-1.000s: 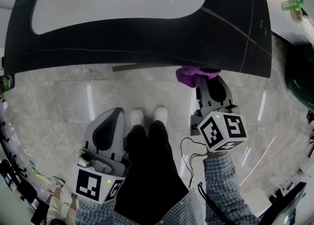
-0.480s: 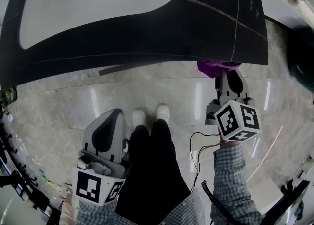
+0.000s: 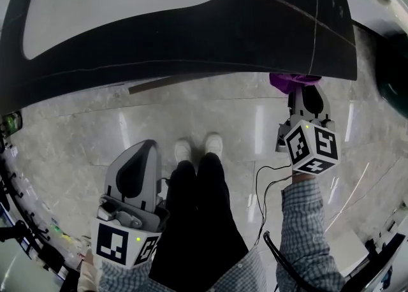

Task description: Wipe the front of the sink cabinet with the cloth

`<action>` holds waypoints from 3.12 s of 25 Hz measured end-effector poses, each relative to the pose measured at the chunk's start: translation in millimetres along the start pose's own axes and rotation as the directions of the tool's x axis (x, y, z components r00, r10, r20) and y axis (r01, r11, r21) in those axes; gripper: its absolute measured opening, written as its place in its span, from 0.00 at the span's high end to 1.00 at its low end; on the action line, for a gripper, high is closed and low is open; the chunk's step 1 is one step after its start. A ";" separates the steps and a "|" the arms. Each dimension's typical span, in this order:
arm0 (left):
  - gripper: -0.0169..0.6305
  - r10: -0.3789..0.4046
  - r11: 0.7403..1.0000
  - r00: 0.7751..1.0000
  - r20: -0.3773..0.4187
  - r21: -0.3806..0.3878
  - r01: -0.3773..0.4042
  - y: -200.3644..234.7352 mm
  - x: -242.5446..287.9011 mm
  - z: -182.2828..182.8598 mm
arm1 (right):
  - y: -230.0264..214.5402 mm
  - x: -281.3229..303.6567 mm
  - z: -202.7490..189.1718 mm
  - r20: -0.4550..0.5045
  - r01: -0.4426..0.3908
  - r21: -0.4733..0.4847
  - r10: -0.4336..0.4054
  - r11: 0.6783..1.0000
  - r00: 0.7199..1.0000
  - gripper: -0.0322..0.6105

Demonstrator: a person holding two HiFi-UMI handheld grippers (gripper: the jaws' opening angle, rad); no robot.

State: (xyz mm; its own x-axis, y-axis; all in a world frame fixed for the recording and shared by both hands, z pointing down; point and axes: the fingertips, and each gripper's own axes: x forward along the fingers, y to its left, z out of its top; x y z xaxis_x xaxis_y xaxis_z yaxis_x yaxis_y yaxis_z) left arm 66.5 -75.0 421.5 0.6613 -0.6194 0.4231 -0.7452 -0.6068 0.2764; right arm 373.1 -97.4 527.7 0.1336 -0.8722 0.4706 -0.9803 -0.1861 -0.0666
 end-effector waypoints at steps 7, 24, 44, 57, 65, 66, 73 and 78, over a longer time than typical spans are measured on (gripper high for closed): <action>0.96 0.038 0.999 0.999 0.025 -0.023 -0.037 17.1 -13.9 -2.3 | 40.1 1.9 -10.5 -0.014 -0.034 0.002 0.034 0.999 0.999 0.83; 0.96 0.133 0.990 0.989 0.059 -0.062 -0.130 64.2 -66.6 -11.5 | 162.1 -7.4 -16.3 -0.047 -0.219 -0.046 0.217 0.975 0.975 0.83; 0.96 0.245 0.963 0.967 0.069 -0.132 -0.235 131.6 -114.1 -39.4 | 308.6 5.3 -53.7 -0.110 -0.433 -0.204 0.419 0.878 0.901 0.83; 0.96 0.245 0.963 0.968 0.050 -0.131 -0.236 131.8 -116.6 -53.6 | 323.2 21.9 -87.4 -0.165 -0.472 -0.240 0.444 0.848 0.881 0.83; 0.96 0.210 0.973 0.977 0.043 -0.110 -0.205 132.4 -109.8 -53.5 | 304.1 30.0 -93.5 -0.166 -0.431 -0.212 0.402 0.877 0.901 0.83; 0.96 0.204 0.974 0.978 0.039 -0.109 -0.199 130.0 -108.8 -54.3 | 299.6 29.9 -93.5 -0.164 -0.421 -0.207 0.393 0.883 0.905 0.83; 0.96 0.149 0.986 0.989 0.023 -0.075 -0.147 93.9 -83.4 -52.9 | 239.6 30.6 -89.3 -0.146 -0.356 -0.191 0.332 0.915 0.932 0.83; 0.96 0.132 0.989 0.991 0.025 -0.066 -0.130 81.9 -70.6 -49.2 | 204.1 33.3 -87.3 -0.131 -0.307 -0.181 0.286 0.934 0.949 0.83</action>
State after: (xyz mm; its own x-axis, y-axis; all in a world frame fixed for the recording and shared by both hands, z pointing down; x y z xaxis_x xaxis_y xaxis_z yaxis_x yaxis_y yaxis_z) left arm -45.4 -56.5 456.7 0.5592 -0.7065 0.4338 -0.8288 -0.4872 0.2750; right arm 164.7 -124.9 606.6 -0.1731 -0.8218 0.5429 -0.9833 0.1756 -0.0477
